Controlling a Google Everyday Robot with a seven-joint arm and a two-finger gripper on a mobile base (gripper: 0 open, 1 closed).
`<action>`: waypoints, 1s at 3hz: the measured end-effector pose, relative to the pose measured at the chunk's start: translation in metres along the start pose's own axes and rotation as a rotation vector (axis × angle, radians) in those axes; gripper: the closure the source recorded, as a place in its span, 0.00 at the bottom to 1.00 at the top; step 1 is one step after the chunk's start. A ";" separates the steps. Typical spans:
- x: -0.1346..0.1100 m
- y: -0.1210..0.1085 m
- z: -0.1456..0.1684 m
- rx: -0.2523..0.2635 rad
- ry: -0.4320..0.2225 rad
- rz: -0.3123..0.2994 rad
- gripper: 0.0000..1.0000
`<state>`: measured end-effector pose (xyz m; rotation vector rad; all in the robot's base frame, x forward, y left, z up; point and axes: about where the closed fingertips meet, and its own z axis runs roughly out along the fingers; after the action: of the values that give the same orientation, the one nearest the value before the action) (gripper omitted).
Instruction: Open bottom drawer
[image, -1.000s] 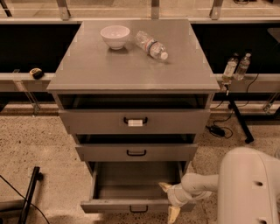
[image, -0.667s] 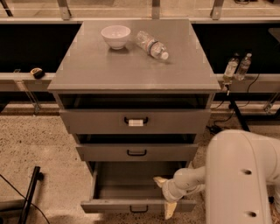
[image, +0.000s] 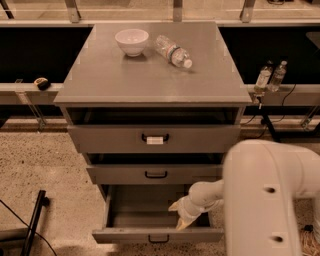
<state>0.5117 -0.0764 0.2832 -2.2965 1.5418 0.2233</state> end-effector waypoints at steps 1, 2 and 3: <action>0.028 -0.014 -0.004 0.073 -0.089 0.058 0.64; 0.051 -0.033 -0.009 0.132 -0.137 0.099 0.87; 0.070 -0.041 -0.003 0.153 -0.128 0.161 1.00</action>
Offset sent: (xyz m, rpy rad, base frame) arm 0.0863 -0.0589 0.0036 0.2674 -0.0597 -0.1670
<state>0.5768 -0.1241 0.2718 -2.0040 1.6196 0.2784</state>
